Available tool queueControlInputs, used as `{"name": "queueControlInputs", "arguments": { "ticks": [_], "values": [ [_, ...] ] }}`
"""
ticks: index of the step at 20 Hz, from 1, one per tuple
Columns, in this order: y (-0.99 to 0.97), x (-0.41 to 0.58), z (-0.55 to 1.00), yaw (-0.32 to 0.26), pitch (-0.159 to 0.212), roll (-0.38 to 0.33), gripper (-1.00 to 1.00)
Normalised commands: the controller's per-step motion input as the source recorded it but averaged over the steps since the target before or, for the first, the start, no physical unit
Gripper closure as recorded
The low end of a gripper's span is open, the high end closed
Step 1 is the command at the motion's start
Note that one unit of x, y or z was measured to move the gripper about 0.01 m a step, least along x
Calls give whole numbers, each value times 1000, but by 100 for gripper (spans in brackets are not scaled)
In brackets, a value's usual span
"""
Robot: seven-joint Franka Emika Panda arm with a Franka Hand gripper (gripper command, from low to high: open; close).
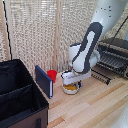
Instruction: Gently stretch your hand towards the oven tray's handle, obtaining a firm grip, and draw it cautiously out of the oven. Transition your grip to the hot dog bowl, gingerly seizing the edge, and elevate it from the surface. Hover the bowl over the tray, delicately lower it, and temper your grip, establishing the bowl's equilibrium.
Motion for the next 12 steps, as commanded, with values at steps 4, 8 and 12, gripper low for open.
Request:
{"name": "queueControlInputs", "arguments": {
  "ticks": [4, 8, 12],
  "values": [
    [0, 0, 5, -1, 14, 0, 100],
    [-15, 18, 250, -100, 10, 35, 100],
    [-13, 1, 634, -65, 126, 42, 100]
  ]
}}
